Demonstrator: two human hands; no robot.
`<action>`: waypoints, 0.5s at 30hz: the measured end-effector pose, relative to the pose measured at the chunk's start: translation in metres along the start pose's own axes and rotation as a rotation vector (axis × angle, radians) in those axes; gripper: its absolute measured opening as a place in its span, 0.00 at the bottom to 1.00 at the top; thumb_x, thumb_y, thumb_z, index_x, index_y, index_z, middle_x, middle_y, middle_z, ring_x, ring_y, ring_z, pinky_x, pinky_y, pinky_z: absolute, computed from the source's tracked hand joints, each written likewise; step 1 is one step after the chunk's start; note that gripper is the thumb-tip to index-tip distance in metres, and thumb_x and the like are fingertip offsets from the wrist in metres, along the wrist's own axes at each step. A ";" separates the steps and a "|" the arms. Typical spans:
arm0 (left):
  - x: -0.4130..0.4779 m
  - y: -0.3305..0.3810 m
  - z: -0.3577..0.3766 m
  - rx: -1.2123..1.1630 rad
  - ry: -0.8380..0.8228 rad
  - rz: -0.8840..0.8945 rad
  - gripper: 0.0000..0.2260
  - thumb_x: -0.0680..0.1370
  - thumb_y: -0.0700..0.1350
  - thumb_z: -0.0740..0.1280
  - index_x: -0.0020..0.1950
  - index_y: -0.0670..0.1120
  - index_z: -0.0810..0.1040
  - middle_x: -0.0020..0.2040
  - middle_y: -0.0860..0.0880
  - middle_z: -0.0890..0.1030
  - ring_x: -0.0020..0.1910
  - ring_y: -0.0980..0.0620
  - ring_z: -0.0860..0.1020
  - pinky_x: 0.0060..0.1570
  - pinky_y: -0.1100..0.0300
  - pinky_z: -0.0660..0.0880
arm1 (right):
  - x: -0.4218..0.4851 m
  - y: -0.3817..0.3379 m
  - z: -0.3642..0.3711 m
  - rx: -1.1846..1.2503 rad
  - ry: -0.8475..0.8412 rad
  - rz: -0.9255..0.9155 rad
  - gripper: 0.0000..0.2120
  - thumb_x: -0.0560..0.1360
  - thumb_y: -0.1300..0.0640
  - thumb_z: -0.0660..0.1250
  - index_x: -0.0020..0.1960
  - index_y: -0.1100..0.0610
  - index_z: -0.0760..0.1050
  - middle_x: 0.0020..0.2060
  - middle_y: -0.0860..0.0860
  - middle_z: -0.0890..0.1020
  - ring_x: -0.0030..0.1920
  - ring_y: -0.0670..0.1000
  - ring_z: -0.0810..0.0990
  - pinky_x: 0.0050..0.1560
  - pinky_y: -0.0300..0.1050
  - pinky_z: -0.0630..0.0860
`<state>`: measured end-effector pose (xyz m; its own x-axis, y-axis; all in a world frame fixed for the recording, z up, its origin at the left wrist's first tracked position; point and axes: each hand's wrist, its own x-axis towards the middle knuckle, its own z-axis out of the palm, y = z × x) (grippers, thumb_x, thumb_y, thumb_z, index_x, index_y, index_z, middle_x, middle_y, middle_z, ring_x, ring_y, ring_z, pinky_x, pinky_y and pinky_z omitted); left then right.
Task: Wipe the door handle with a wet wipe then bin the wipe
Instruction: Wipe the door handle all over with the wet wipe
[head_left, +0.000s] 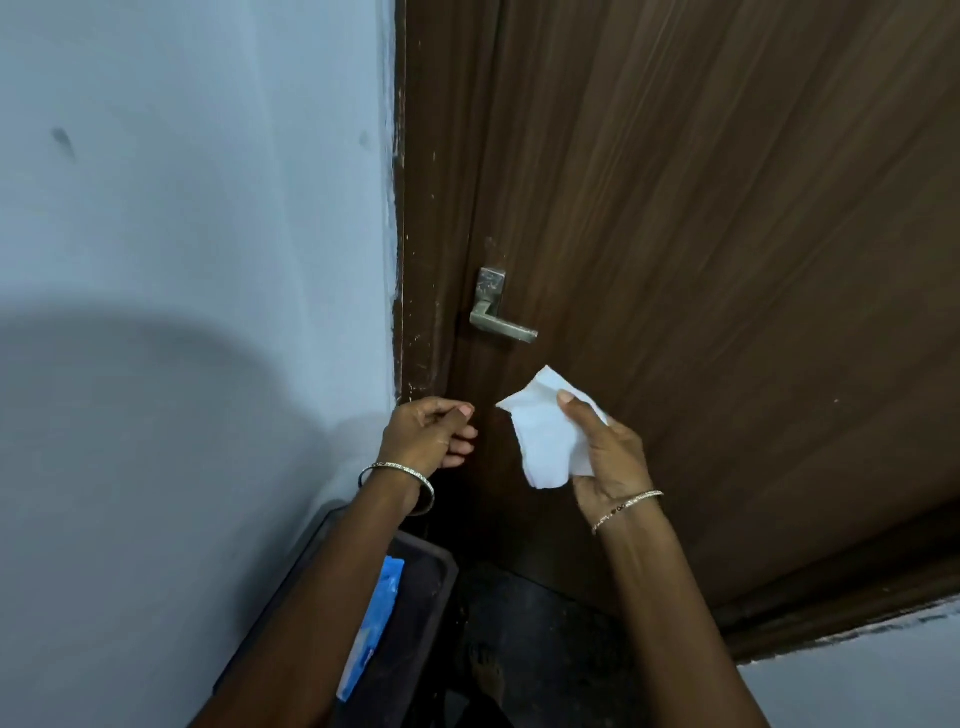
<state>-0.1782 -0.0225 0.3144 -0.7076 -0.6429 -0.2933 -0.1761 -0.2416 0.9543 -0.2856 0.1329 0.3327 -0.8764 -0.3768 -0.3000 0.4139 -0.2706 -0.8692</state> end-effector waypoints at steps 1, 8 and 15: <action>0.010 0.002 0.001 -0.005 0.013 -0.010 0.09 0.79 0.43 0.69 0.56 0.40 0.83 0.41 0.44 0.84 0.35 0.51 0.81 0.40 0.56 0.81 | 0.016 -0.004 0.002 -0.044 0.097 -0.087 0.04 0.73 0.62 0.75 0.42 0.59 0.80 0.38 0.54 0.85 0.38 0.52 0.84 0.39 0.43 0.80; 0.077 0.015 0.033 -0.136 0.048 -0.156 0.12 0.82 0.42 0.62 0.62 0.38 0.80 0.54 0.40 0.83 0.51 0.43 0.81 0.51 0.52 0.79 | 0.115 -0.019 0.025 -0.653 0.355 -0.856 0.06 0.74 0.56 0.73 0.50 0.51 0.78 0.39 0.37 0.81 0.41 0.33 0.80 0.41 0.26 0.72; 0.132 0.014 0.065 -0.259 0.138 -0.264 0.14 0.83 0.42 0.61 0.66 0.39 0.76 0.62 0.40 0.80 0.55 0.44 0.78 0.47 0.54 0.77 | 0.181 0.012 0.052 -0.984 0.017 -0.860 0.09 0.75 0.61 0.67 0.53 0.55 0.83 0.40 0.52 0.87 0.38 0.53 0.85 0.39 0.46 0.78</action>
<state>-0.3184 -0.0637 0.2930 -0.5595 -0.6213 -0.5486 -0.1491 -0.5756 0.8040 -0.4265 0.0148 0.2882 -0.7747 -0.3958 0.4931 -0.6227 0.3420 -0.7038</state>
